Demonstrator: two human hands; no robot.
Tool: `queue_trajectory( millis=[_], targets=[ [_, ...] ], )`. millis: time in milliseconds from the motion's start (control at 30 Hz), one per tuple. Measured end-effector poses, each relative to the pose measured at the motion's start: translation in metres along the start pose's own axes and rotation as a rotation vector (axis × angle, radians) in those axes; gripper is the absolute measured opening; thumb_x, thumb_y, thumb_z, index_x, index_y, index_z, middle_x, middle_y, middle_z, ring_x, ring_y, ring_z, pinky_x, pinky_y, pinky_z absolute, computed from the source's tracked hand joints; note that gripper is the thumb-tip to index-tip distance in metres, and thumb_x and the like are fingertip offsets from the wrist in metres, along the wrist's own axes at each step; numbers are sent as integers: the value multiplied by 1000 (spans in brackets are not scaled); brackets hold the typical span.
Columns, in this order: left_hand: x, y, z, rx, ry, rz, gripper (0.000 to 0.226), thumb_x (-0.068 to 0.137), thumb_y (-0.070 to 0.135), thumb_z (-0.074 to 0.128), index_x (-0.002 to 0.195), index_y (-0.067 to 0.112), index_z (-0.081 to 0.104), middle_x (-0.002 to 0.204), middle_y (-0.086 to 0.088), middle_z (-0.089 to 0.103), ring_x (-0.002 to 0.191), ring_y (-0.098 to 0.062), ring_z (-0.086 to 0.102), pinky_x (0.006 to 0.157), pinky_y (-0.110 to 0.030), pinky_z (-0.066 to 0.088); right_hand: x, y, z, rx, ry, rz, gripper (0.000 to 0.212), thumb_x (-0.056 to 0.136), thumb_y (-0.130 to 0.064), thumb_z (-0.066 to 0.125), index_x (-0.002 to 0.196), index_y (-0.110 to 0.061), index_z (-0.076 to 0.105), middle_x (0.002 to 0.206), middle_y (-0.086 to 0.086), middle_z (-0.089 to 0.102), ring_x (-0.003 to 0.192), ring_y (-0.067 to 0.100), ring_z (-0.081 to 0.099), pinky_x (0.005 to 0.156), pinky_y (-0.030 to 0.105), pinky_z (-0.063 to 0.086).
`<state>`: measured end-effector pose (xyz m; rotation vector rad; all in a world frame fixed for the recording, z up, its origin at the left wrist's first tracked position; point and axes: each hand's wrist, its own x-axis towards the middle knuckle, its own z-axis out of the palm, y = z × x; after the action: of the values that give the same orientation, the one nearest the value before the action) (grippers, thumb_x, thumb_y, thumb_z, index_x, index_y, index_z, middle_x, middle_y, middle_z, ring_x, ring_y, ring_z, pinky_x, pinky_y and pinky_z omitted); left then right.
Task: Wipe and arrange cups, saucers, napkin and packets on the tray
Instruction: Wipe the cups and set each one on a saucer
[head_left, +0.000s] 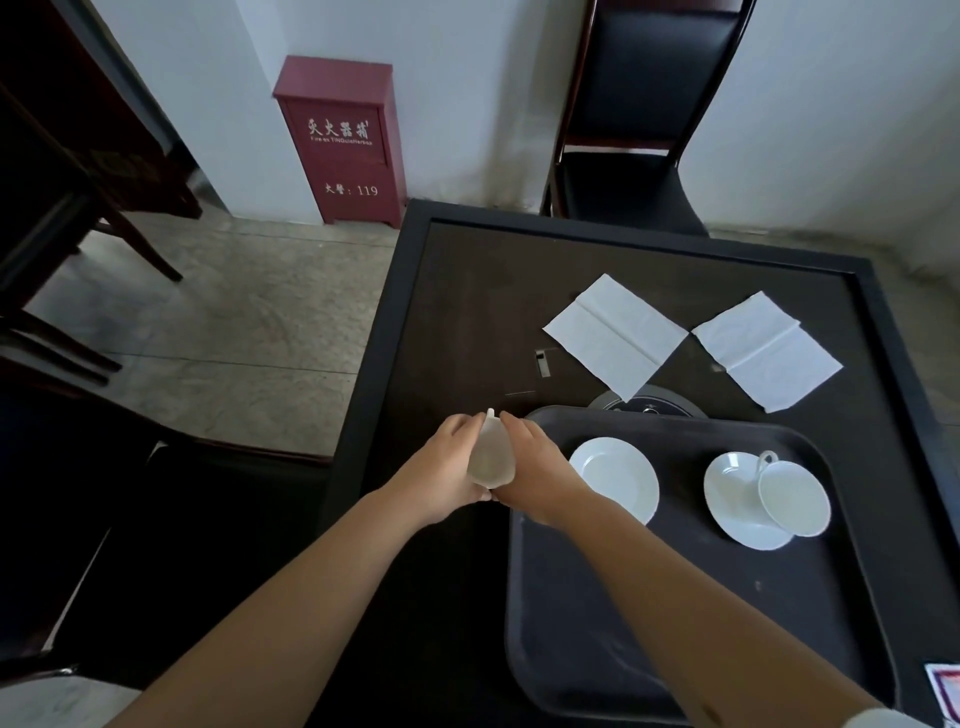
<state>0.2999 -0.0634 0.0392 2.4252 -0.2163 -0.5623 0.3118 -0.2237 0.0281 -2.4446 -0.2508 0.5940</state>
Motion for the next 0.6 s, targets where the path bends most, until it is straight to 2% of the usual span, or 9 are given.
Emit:
queue_trajectory(
  millis=[133,233,367,467,600],
  targets=[
    [-16,13,8,-21,9,34,100,74,33,83,152,25,21,149,5,31,130,-16,41,94,-25,36,-26,5,-8,25,12,-9,86,76,-31,80,146,-20,30,145,-1,41,135,18,36,101,27,34],
    [-26,27,15,-35,2,50,101,73,33,84,152,25,22,149,5,31,129,-16,41,94,-24,35,-50,11,-16,65,36,-18,84,72,-31,83,140,-21,35,139,-3,46,131,17,40,94,25,34],
    [-39,51,27,-38,-17,63,101,72,34,84,152,29,21,148,7,31,128,-14,40,93,-24,33,-84,21,-30,46,34,-2,99,66,-43,87,145,-22,32,143,-5,45,130,16,43,98,25,33],
    [-47,72,36,-28,-25,80,101,73,32,84,153,28,21,150,7,29,130,-14,39,93,-24,32,-109,30,-41,35,44,9,102,66,-41,88,147,-22,30,147,-4,42,134,19,40,104,30,32],
    [-56,98,49,-22,-45,109,100,75,31,83,153,24,21,153,7,27,133,-16,37,99,-24,32,-138,45,-53,33,59,12,104,70,-37,87,151,-14,25,150,0,37,138,19,33,97,14,18]
  ],
)
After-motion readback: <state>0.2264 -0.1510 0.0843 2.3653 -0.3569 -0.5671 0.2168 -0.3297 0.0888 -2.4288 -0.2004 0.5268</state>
